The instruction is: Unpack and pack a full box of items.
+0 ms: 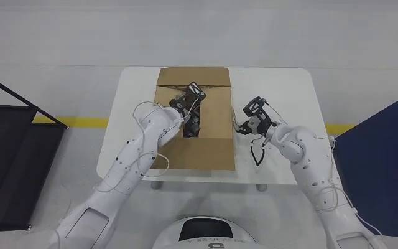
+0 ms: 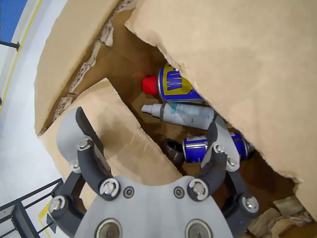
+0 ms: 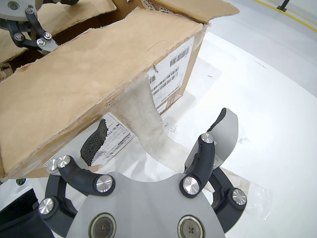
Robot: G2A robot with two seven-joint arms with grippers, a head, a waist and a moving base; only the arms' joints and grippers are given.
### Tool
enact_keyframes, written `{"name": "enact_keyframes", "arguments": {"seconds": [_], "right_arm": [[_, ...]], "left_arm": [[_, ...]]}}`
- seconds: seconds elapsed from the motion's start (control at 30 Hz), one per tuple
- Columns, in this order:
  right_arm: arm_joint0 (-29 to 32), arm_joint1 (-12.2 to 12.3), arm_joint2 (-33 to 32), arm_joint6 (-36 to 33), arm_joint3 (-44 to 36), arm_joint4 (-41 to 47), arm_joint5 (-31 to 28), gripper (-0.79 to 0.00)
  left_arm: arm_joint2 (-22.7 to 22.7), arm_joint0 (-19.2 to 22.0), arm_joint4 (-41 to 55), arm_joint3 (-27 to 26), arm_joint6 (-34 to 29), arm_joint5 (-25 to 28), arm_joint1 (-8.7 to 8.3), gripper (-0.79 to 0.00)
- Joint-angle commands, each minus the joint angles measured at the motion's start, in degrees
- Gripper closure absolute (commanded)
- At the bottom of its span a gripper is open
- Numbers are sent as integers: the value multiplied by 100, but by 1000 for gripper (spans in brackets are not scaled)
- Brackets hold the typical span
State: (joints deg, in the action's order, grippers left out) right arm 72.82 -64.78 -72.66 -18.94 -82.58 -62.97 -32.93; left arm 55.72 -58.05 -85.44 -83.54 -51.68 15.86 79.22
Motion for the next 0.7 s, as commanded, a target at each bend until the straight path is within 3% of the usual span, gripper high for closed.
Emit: {"name": "enact_keyframes", "arguments": {"seconds": [0.0,0.33,0.67], "right_arm": [[1,3,-4,-2,-7,3,15,-785],[17,22,-5,5,-43,0,19,-785],[69,37,21,94,-38,-17,-6,-785]], "left_arm": [[-59,48,56,85,23,-12,23,-785],[70,53,669,32,358,353,29,-785],[476,-271,1146,-502,1033,657,-66,-785]]}}
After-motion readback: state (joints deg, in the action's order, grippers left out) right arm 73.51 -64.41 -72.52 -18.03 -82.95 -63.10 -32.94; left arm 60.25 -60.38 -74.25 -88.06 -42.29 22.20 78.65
